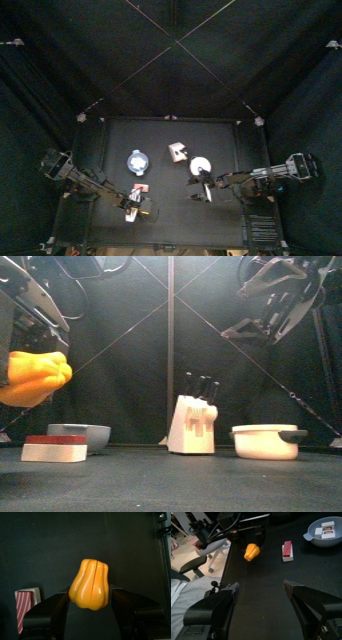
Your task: Hand over squash
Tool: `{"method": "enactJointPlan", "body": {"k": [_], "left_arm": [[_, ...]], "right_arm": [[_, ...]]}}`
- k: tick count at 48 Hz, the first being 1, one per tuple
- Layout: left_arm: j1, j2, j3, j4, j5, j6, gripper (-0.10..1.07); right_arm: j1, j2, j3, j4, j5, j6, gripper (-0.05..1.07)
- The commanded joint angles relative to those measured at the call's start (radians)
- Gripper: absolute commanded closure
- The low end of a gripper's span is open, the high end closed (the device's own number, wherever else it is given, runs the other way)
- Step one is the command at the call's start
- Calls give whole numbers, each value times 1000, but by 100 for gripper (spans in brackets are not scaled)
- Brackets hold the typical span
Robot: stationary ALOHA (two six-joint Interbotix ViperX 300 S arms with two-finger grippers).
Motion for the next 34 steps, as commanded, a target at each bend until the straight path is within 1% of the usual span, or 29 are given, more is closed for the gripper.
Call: {"method": "enactJointPlan", "body": {"k": [1, 8, 10, 15, 21, 27, 34], "left_arm": [[8, -18, -12, 3, -34, -3, 18], [41, -41, -28, 5, -147, -2, 18], [60, -52, -29, 5, -198, -2, 18], [110, -63, -28, 2, -279, -2, 18], [172, -52, -29, -20, -382, -2, 18], [225, -28, -34, -66, -488, -2, 18], [270, 0, -43, -163, -595, 5, 18]], "right_arm": [[-5, -8, -21, -3, -8, -3, 2], [-9, -8, -40, -15, -6, -5, 2], [-11, -8, -43, -21, -8, -3, 2], [-14, -8, -48, -20, -8, -5, 2], [-18, -2, -49, -17, -8, -3, 2], [-29, 8, -54, -15, -8, -3, 2], [-48, 26, -61, -5, -8, -3, 2]]}}
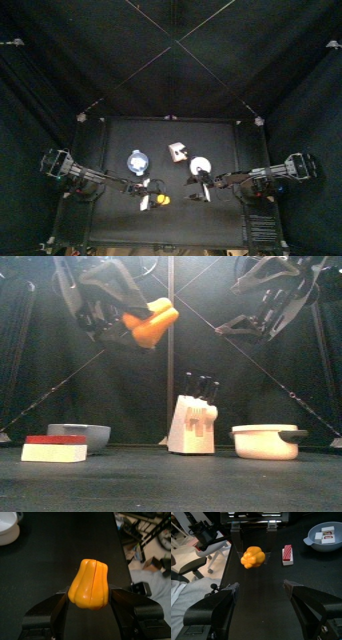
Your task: Hand over squash
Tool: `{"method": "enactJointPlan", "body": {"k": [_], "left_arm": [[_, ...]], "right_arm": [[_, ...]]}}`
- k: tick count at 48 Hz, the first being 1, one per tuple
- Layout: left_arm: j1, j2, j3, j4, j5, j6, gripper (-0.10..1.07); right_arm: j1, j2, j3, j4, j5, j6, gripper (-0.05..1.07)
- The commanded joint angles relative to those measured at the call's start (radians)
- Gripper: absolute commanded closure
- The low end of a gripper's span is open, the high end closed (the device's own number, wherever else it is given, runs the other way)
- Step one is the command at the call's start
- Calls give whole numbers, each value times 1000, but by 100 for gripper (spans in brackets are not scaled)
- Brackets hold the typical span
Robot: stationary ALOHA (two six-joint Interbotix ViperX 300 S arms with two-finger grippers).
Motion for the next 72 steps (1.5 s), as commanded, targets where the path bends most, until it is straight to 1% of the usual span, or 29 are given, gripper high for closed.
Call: {"method": "enactJointPlan", "body": {"k": [1, 3, 7, 12, 23, 39, 49, 62, 69, 72], "left_arm": [[26, 5, -32, -58, -72, 5, 18], [34, 12, -34, -87, -101, 5, 18], [40, 29, -40, -117, -143, 5, 18], [44, 55, -60, -129, -173, 6, 18], [67, 89, -98, -127, -173, 6, 18], [83, 107, -107, -126, -184, 8, 18], [89, 110, -110, -103, -187, 8, 18], [91, 112, -110, -87, -189, 8, 18], [94, 112, -110, -87, -189, 8, 18], [97, 112, -110, -87, -189, 8, 18]], "right_arm": [[-17, 2, -29, 6, -8, -2, 2], [-21, 6, -34, 8, -8, -2, 2], [-31, 21, -46, 8, -8, -2, 2], [-34, 44, -66, 2, -8, -3, 2], [-34, 86, -97, -29, -8, -3, 2], [-34, 117, -120, -38, -12, -3, 2], [-35, 138, -132, -38, -8, 3, 2], [-40, 141, -135, -38, -8, 2, 3], [-40, 143, -135, -38, -8, 2, 5], [-40, 143, -135, -38, -8, 3, 9]]}}
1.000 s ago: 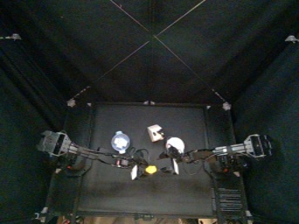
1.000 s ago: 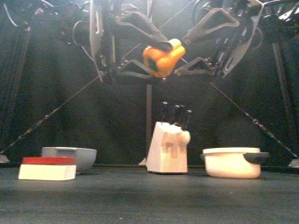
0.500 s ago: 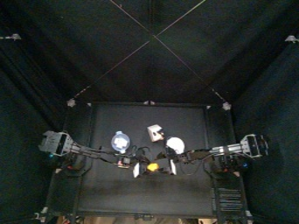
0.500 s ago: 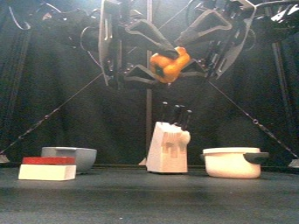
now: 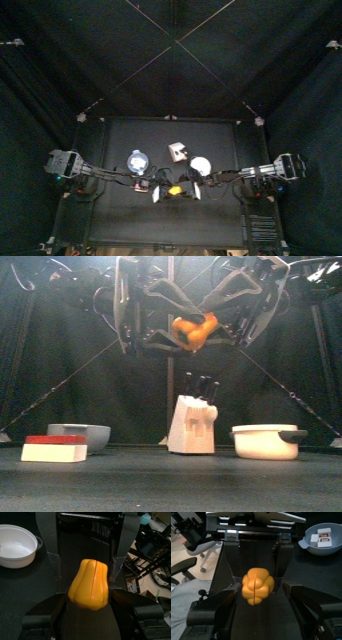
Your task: Hand over squash
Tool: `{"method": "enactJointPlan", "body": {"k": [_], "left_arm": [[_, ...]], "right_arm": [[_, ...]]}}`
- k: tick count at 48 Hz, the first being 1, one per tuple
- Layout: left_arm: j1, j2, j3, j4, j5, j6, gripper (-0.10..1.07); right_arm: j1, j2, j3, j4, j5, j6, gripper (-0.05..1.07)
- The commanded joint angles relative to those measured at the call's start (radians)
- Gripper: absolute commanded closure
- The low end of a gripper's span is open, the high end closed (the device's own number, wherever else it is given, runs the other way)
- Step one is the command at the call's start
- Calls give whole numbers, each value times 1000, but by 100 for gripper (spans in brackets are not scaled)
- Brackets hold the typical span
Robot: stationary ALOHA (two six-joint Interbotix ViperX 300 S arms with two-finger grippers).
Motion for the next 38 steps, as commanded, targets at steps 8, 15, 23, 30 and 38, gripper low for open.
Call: {"method": "enactJointPlan", "body": {"k": [8, 15, 23, 30, 38], "left_arm": [[12, -6, -25, 3, -11, 2, 18], [12, -6, -23, 3, -11, 3, 18], [14, -6, -17, 15, -23, 12, 16], [14, -6, -5, 20, -26, 15, 11], [17, -8, 6, 18, -26, 15, -2]], "right_arm": [[-5, -12, -23, 2, -5, 5, 18], [-5, -12, -21, 2, -5, 3, 28], [-6, -12, -23, 2, -5, 0, 32], [-6, -12, -21, 2, -3, 0, 32], [-6, -15, -18, 2, -3, 2, 32]]}}
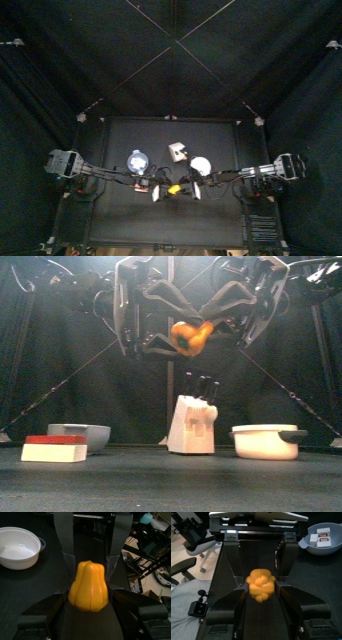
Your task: Hand over squash
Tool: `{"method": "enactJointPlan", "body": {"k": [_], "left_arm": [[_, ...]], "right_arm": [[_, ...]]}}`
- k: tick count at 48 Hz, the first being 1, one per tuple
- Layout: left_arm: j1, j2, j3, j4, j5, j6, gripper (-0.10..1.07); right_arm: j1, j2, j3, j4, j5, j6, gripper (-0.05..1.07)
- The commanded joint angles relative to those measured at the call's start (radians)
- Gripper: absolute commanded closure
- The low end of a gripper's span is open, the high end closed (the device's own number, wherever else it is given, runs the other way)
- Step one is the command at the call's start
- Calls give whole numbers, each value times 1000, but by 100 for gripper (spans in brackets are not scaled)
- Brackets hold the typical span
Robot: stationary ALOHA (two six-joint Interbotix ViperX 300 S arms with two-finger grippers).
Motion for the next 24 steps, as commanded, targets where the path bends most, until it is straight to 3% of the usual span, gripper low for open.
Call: {"method": "enactJointPlan", "body": {"k": [1, 24], "left_arm": [[6, -11, -8, 3, -12, 2, -3], [14, -32, 26, 2, -34, 2, -6]], "right_arm": [[-2, -15, -20, 2, -5, 0, 32], [-3, -21, -15, 2, -3, 2, 32]]}}
